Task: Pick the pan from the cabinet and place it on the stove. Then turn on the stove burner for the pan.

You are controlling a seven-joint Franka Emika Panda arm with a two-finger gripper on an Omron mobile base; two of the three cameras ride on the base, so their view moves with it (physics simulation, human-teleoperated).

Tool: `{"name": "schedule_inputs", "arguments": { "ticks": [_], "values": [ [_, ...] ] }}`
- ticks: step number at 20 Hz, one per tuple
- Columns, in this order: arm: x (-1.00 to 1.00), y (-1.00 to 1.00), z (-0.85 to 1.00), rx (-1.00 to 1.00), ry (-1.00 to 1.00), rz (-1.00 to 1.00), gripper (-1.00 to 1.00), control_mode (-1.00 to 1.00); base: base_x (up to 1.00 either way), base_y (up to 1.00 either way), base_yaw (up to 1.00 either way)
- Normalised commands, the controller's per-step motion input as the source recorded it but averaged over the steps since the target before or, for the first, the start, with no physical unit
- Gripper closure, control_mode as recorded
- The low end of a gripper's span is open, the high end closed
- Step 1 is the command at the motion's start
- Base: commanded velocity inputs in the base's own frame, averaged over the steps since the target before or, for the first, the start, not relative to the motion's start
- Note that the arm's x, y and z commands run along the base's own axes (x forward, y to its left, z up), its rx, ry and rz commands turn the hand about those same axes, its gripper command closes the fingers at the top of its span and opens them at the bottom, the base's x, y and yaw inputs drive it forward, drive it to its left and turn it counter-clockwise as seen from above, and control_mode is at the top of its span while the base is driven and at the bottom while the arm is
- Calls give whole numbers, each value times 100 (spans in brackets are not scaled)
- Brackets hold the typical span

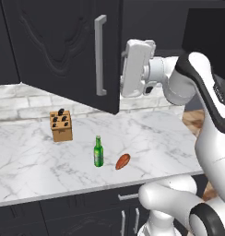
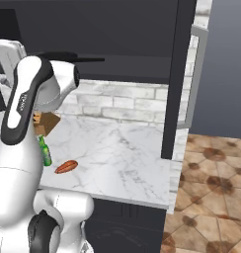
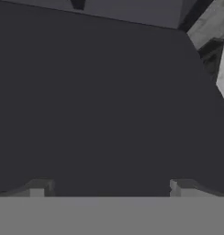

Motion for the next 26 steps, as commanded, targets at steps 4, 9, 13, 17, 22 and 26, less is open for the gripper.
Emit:
{"name": "schedule_inputs", "arguments": {
  "ticks": [4, 9, 13, 17, 22, 26],
  "values": [
    [-72, 75, -3, 0, 0, 19, -100, -100, 0, 0, 0],
    [-63, 83, -8, 0, 0, 20, -100, -100, 0, 0, 0],
    [-44, 95, -12, 0, 2, 19, -100, -100, 0, 0, 0],
    [-17, 100, -13, 0, 5, 17, -100, -100, 0, 0, 0],
    [0, 99, -7, 0, 7, 14, -100, -100, 0, 0, 0],
    [0, 62, -1, -1, 5, 7, -100, -100, 0, 0, 0]
  ]
}}
